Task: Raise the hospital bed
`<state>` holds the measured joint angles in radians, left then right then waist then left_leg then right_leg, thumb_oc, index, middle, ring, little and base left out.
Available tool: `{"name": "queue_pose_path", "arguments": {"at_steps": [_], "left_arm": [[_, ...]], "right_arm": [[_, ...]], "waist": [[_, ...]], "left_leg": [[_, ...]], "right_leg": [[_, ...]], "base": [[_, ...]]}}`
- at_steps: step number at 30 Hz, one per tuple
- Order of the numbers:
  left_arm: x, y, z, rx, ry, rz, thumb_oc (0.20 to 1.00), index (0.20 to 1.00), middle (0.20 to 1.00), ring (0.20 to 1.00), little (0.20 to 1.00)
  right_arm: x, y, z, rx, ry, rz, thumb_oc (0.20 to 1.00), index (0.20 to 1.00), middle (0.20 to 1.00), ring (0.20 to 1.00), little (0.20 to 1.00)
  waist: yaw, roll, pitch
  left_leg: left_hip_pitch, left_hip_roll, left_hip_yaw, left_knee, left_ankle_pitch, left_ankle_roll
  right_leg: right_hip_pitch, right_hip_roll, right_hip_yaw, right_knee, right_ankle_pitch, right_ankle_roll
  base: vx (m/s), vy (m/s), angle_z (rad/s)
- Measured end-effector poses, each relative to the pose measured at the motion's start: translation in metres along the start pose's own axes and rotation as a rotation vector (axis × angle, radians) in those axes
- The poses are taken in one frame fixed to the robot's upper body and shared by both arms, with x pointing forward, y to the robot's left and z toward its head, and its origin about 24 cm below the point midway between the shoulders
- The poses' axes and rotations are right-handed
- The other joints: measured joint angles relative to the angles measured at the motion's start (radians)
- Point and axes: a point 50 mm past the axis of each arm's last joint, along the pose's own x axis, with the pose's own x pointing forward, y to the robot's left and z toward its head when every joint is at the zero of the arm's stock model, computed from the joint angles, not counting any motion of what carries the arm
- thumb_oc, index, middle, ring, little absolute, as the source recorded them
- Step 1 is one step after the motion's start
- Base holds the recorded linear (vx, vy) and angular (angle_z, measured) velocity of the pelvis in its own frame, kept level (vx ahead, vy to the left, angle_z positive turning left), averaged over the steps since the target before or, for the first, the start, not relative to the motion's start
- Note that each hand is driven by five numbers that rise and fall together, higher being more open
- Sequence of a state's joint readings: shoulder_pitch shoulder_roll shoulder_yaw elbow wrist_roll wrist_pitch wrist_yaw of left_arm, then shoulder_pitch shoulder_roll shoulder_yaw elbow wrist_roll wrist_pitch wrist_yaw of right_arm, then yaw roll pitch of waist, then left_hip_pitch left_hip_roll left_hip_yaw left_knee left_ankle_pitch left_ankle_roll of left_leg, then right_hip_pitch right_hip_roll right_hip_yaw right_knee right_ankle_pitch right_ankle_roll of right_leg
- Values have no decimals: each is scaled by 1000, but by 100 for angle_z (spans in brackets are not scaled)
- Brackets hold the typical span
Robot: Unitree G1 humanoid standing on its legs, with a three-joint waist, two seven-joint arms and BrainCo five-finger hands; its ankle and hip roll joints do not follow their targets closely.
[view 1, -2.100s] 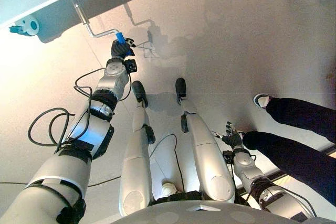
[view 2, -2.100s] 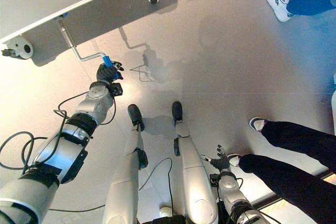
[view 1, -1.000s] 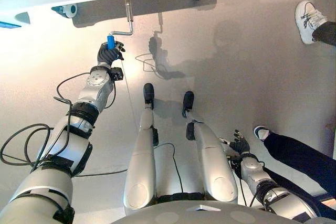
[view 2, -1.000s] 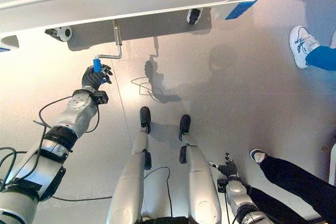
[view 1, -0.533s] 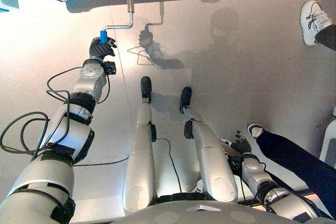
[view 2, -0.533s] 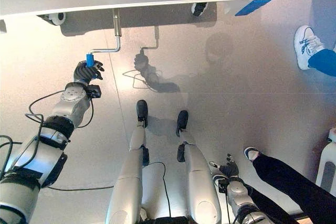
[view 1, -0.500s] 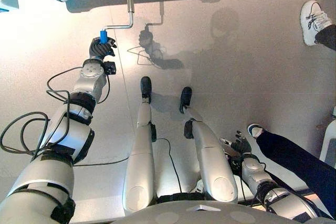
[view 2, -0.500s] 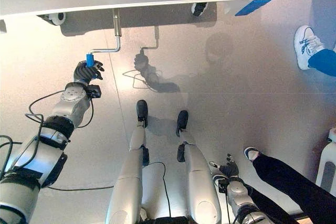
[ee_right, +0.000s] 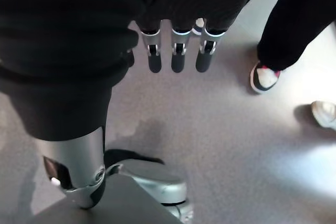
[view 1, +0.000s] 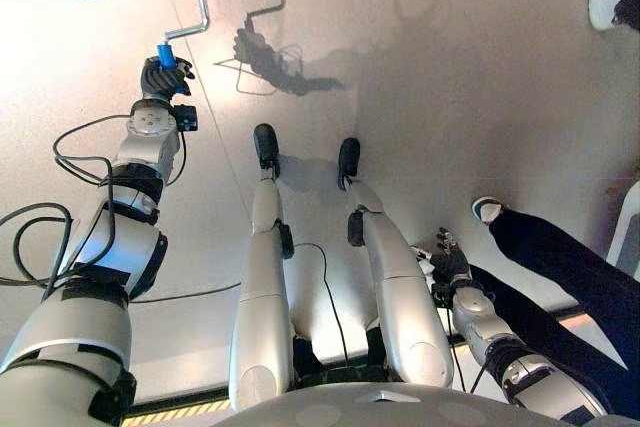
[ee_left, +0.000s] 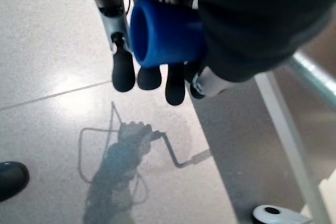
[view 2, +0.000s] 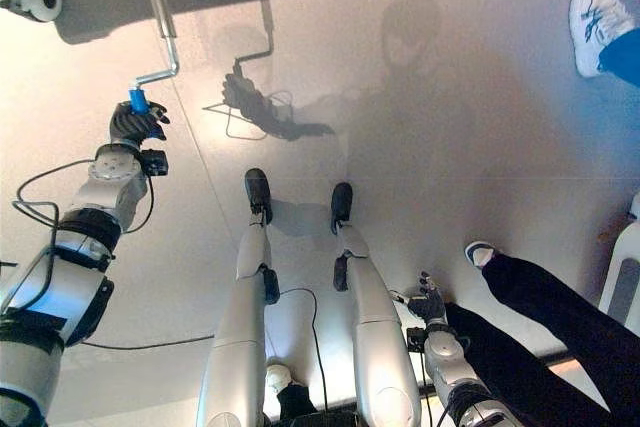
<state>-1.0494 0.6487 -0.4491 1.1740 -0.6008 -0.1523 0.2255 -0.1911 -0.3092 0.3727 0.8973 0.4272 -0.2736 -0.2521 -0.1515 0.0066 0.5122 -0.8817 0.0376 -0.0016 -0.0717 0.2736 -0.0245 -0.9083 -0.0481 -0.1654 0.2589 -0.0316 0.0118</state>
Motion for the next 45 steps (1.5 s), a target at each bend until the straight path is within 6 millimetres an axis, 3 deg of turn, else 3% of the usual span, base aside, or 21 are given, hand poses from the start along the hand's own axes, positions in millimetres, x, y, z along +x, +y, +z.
{"name": "queue_pose_path", "arguments": {"at_steps": [18,28,39,45], "left_arm": [[2,11,-5,-34,59,117,200,200,200,200,200],[3,-4,6,-115,51,106,200,200,200,200,200],[2,-7,0,-180,80,111,200,200,200,200,200],[-4,-28,-7,-207,90,50,200,200,200,200,200]], "right_arm": [[0,4,15,-5,-82,15,1000,1000,1000,1000,1000],[-1,5,13,-5,-84,18,1000,1000,1000,1000,1000],[-2,5,12,-3,-86,20,1000,1000,1000,1000,1000],[-3,3,8,-13,-71,16,1000,1000,1000,1000,1000]], "waist": [[-55,-8,-2],[-86,-15,-3],[-107,-17,-4],[-105,-17,-4]], "left_leg": [[-36,-6,107,-15,-1,3],[-34,5,185,-15,-7,6],[6,11,223,-15,-8,5],[72,7,224,-15,-10,6]], "right_leg": [[-134,2,141,21,47,18],[-154,23,207,-14,94,24],[-138,32,237,-10,106,23],[-72,30,237,-10,107,22]], "base": [[-13,0,-15],[-6,-44,-16],[-6,-62,-8],[-5,-14,0]]}}
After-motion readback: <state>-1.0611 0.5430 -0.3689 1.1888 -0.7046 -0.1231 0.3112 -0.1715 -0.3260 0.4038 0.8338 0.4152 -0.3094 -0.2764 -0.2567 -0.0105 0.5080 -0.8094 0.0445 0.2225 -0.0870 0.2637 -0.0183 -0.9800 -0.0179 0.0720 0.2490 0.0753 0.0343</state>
